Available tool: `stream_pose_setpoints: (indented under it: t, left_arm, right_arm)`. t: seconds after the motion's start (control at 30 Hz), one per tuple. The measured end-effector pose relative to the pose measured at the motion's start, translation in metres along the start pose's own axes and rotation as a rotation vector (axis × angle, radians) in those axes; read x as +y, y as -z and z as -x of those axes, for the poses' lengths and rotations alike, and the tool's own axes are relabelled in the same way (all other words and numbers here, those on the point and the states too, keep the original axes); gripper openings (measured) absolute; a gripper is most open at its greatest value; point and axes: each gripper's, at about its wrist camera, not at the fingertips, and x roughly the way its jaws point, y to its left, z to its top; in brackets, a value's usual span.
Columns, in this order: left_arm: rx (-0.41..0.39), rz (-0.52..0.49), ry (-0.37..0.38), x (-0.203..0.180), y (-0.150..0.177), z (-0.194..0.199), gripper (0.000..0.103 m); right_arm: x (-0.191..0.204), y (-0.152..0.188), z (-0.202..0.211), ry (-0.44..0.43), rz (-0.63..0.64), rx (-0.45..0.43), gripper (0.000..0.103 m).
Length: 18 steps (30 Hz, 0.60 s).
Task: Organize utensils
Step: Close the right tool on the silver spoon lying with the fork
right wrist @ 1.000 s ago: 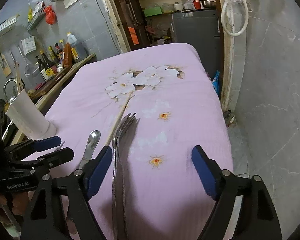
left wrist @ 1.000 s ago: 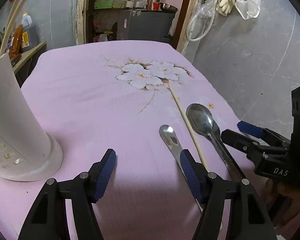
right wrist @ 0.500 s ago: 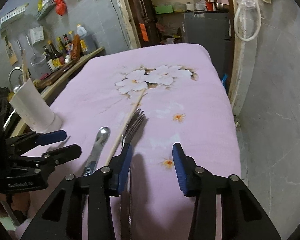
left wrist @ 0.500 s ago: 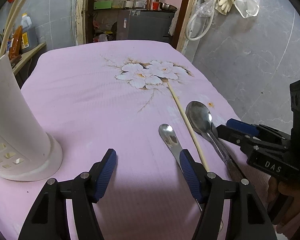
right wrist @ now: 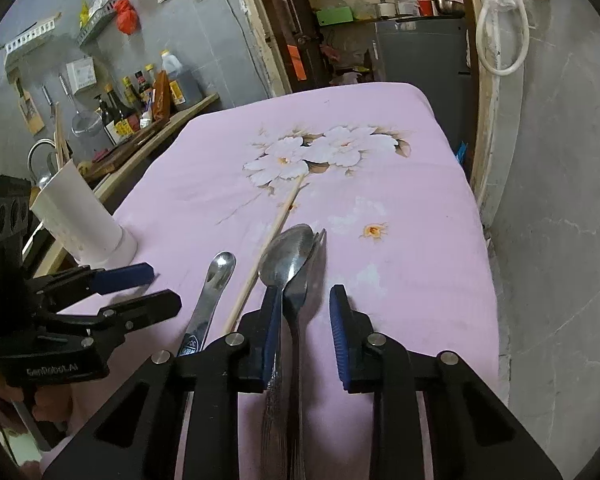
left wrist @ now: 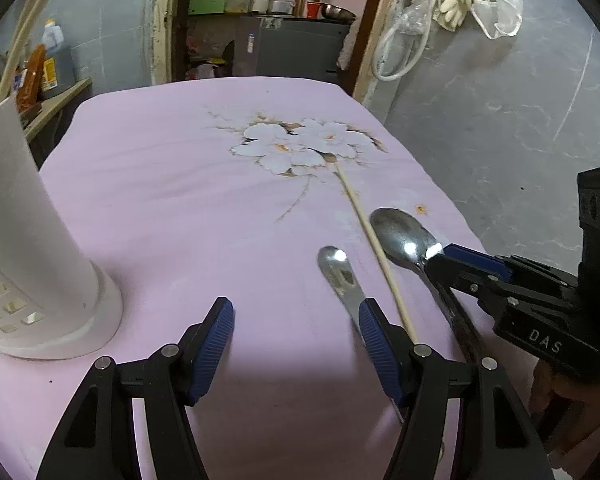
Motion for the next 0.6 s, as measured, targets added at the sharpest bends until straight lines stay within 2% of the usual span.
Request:
stream_pose_setpoints:
  t: [0.23,0.33,0.6]
  left_arm:
    - [0.054,-0.088,0.084,-0.018,-0.002,-0.012,0.044]
    - [0.056,-0.098,0.087,-0.021,-0.001,-0.013,0.043]
    - [0.057,-0.097,0.072,-0.023,-0.001,-0.014,0.040]
  right_arm:
    - [0.006,-0.006,-0.009,-0.027,0.027,0.031,0.018]
    - [0.006,-0.006,-0.008,-0.055,0.027,0.024,0.010]
    - [0.000,-0.005,-0.003,-0.072,-0.002,0.005,0.008]
